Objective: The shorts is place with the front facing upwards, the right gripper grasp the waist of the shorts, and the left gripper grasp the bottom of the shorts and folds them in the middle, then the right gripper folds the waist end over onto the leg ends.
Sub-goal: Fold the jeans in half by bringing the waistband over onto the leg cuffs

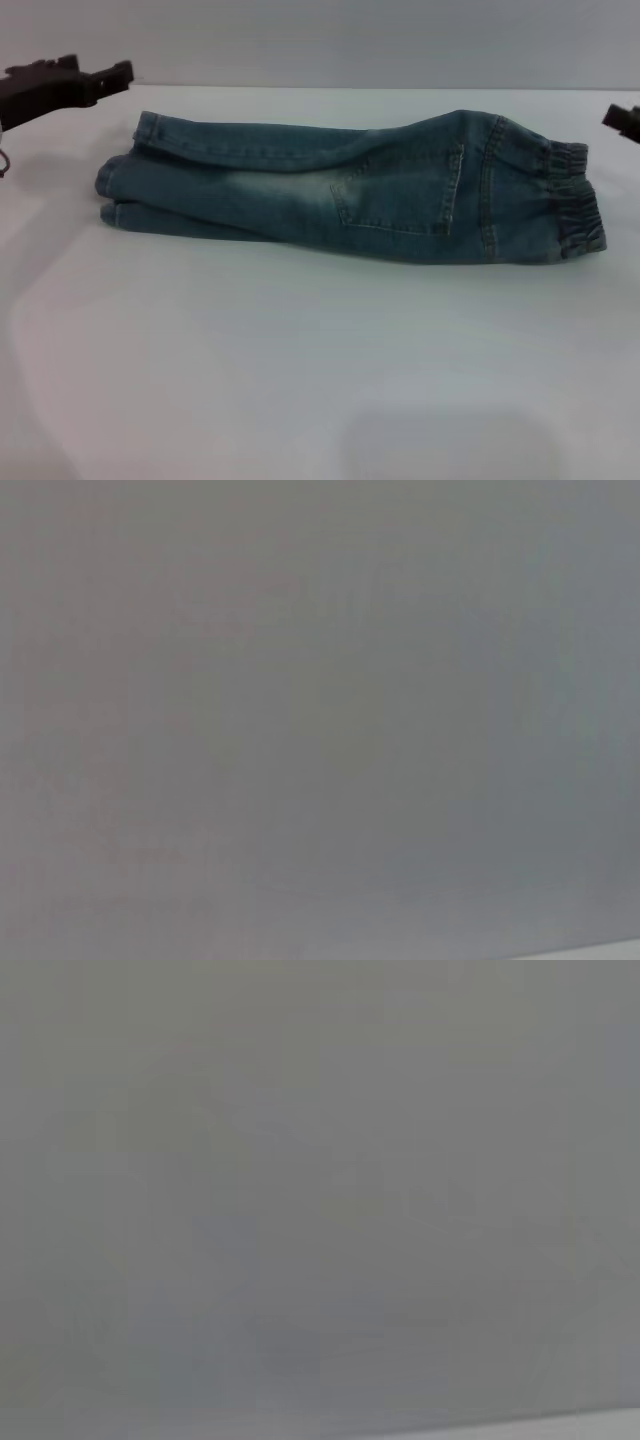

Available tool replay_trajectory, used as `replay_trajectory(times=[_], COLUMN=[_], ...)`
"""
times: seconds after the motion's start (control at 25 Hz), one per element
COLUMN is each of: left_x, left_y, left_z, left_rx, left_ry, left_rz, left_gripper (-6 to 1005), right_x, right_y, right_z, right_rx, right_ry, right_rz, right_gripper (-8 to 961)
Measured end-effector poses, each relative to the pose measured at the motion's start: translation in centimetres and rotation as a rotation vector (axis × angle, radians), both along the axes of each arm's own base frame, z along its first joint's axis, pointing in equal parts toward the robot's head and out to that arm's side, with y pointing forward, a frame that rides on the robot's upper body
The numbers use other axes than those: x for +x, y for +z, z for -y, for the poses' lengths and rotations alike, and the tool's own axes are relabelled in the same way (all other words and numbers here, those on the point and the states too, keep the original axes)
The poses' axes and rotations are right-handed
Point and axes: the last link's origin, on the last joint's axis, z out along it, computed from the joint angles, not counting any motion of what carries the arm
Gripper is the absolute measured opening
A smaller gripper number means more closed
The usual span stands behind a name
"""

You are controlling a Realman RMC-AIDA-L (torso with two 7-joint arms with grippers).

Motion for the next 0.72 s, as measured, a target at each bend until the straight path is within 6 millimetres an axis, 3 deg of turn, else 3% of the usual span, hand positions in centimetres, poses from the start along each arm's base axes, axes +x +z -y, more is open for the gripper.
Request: replay_trajectory(times=[0.16,0.24,0.44,0.52,0.72], left_x=[0.4,1.2,1.5,1.6,1.6], left_y=[0.0,0.4,0.4,0.0,-0.7], left_z=[0.5,1.4,2.3,3.8,4.3], left_rx=[0.005,0.039,0.066,0.130,0.135], left_ry=[-0.059,-0.172,-0.248,-0.360,-0.387], left_rz=[0.021,0.082,0.115,0.172,0.184], left_gripper=[829,829,829,829,829], right_x=[-1.4,-1.9,-2.7,-3.0,-4.0], right_y=[1.7,2.4,3.8,3.9,3.2], right_z=[-1.2,-1.6,-2.9,-3.3,-4.0], right_rx=[-0.154,-0.214,-0.350,-0.394,-0.471], right_ry=[-0.013,-0.034,-0.120,-0.140,-0.135], right_rz=[0.039,0.079,0.274,0.343,0.454], right_gripper=[465,465,464,463,464])
